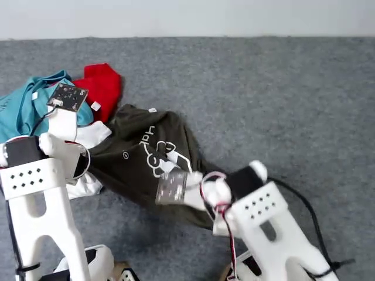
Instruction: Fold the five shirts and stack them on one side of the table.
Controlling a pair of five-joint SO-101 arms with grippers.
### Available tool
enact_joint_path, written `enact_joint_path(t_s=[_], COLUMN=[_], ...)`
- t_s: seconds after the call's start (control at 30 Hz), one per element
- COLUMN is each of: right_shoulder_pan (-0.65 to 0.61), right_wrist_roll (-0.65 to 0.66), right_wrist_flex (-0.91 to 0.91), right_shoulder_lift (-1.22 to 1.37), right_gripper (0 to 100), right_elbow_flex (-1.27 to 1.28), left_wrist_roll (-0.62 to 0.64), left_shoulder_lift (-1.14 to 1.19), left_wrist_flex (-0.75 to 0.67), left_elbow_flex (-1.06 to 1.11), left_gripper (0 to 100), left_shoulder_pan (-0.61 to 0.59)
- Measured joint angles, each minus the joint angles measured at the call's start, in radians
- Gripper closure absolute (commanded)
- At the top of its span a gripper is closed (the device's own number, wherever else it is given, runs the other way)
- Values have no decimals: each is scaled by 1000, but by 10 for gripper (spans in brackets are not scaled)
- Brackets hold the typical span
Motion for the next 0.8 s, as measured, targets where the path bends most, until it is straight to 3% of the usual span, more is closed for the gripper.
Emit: enact_joint_path(t_s=[0.17,0.23,0.53,0.8], right_shoulder_pan=[-75,-77,-78,-84], right_wrist_roll=[-29,-57,-166,-212], right_wrist_flex=[0,0,-87,-138], right_shoulder_lift=[-63,-72,-80,-80], right_gripper=[731,679,809,816], right_elbow_flex=[37,31,26,44], left_wrist_roll=[0,0,0,0], left_shoulder_lift=[0,0,0,0], left_wrist_flex=[0,0,0,0], left_elbow_flex=[0,0,0,0], left_gripper=[987,987,987,987], left_shoulder_pan=[0,0,0,0])
